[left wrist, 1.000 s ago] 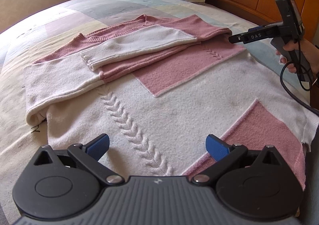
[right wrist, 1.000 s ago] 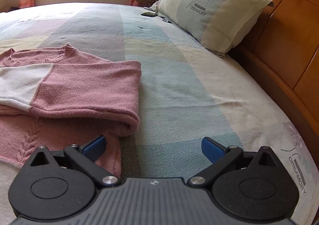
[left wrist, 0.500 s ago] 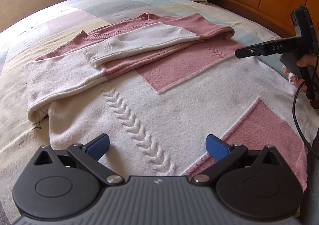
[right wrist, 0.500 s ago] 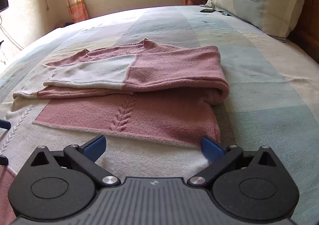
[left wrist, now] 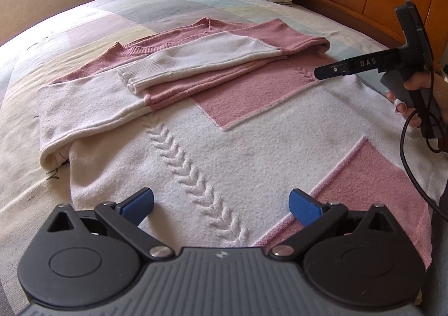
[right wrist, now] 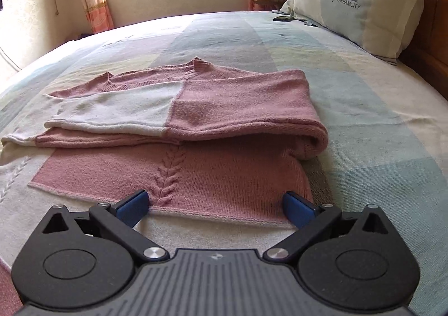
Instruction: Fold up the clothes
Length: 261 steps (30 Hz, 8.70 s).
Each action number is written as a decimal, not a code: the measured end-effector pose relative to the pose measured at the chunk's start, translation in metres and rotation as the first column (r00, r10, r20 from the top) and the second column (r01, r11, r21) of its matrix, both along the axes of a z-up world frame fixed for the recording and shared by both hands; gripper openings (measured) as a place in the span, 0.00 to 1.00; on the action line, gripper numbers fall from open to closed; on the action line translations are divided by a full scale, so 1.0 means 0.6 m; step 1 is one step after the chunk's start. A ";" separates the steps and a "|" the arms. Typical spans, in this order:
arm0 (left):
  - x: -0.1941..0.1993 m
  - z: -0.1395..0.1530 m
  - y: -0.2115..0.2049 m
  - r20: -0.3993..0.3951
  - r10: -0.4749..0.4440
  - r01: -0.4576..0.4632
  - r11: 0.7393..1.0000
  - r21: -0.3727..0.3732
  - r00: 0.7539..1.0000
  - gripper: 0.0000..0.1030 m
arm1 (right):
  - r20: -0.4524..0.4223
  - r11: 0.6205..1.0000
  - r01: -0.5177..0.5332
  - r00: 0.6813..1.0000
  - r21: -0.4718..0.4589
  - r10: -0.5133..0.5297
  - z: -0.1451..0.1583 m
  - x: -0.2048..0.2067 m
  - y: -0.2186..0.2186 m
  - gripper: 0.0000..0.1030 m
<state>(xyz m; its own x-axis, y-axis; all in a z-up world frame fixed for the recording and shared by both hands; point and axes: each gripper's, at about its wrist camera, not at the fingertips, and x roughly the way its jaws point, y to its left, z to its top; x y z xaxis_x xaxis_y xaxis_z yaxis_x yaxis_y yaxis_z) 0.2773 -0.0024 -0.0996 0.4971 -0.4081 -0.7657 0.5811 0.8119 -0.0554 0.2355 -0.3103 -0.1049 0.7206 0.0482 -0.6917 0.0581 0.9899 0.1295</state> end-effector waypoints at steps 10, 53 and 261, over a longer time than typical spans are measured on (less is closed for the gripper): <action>-0.037 0.027 -0.005 0.077 -0.017 0.019 0.999 -0.035 0.997 0.99 | -0.083 0.999 -0.036 0.996 -0.012 0.035 0.005 -0.141 0.091 1.00; -0.210 0.001 0.024 -0.035 0.444 -0.445 0.890 -0.102 0.895 0.99 | 0.161 0.985 -0.135 0.975 -0.104 0.151 -0.048 -0.278 0.076 1.00; -0.313 -0.011 -0.148 0.526 -0.102 -0.157 0.892 0.425 0.844 0.99 | -0.187 0.342 -0.430 0.808 -0.836 0.558 -0.062 -0.453 0.163 1.00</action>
<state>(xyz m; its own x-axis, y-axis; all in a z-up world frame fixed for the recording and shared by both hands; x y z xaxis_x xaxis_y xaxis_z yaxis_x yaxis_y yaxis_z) 0.0894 -0.0915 -0.1063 0.8761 -0.0765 -0.4761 0.3915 0.6891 0.6098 -0.0365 -0.2122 -0.1419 0.8399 -0.1044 -0.5326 -0.4306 0.4691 -0.7711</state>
